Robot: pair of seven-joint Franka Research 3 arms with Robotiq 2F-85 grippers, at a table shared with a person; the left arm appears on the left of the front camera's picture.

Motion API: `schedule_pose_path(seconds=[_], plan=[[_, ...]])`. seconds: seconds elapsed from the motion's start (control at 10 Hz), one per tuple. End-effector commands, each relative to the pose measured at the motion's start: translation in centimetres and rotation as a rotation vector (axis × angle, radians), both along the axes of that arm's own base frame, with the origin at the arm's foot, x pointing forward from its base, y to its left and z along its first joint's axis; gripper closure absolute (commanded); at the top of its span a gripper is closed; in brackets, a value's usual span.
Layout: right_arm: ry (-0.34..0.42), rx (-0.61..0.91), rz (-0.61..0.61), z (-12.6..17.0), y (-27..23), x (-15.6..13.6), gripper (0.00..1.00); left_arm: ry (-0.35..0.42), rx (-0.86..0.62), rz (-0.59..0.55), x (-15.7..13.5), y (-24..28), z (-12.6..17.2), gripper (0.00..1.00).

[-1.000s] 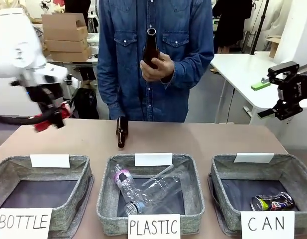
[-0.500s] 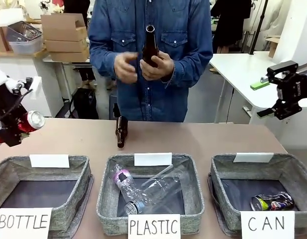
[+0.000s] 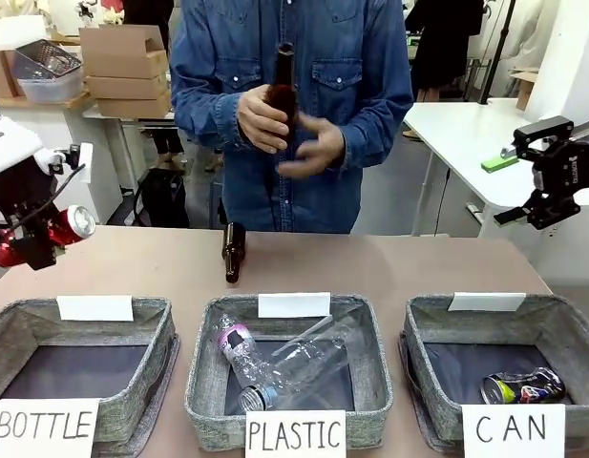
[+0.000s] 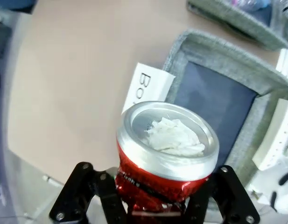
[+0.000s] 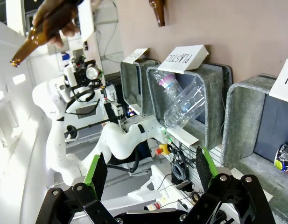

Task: Sort the can waste into the basket.
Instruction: Pick up the can waste from the table and place it in the right Fabric basket.

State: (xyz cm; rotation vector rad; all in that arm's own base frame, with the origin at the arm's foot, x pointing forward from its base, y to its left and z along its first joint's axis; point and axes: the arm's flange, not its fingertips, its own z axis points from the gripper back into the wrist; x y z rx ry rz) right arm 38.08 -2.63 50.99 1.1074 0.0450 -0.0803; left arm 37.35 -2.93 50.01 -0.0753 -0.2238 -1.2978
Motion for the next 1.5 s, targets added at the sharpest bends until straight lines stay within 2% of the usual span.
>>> schedule_pose_path(seconds=[0.0,0.1,0.3,0.5,0.8,1.0,1.2,1.4], plan=[[-0.014,0.003,0.012,0.1,-0.2,0.0,0.0,-0.022,0.035,-0.017,-0.7,6.7,3.5,1.0],[-0.014,0.003,0.012,0.1,-0.2,0.0,0.0,0.003,-0.06,-0.05,-2.2,11.1,4.2,1.0],[-0.014,0.003,0.012,0.1,-0.2,0.0,0.0,-0.04,-0.175,0.042,-6.7,19.1,4.5,1.0],[-0.014,0.003,0.012,0.1,-0.2,0.0,0.0,-0.084,-0.302,0.137,-9.6,23.2,4.6,1.0],[-0.014,0.003,0.012,0.1,-0.2,0.0,0.0,-0.096,-0.361,0.098,-9.7,22.6,4.7,1.0],[-0.014,0.003,0.012,0.1,-0.2,0.0,0.0,-0.077,-0.331,0.031,-8.6,20.2,5.4,1.0],[-0.014,0.003,0.012,0.1,-0.2,0.0,0.0,-0.078,-0.326,0.122,-8.3,22.6,5.5,1.0],[-0.014,0.003,0.012,0.1,-0.2,0.0,0.0,-0.091,-0.337,0.162,-10.2,25.6,5.3,1.0]])
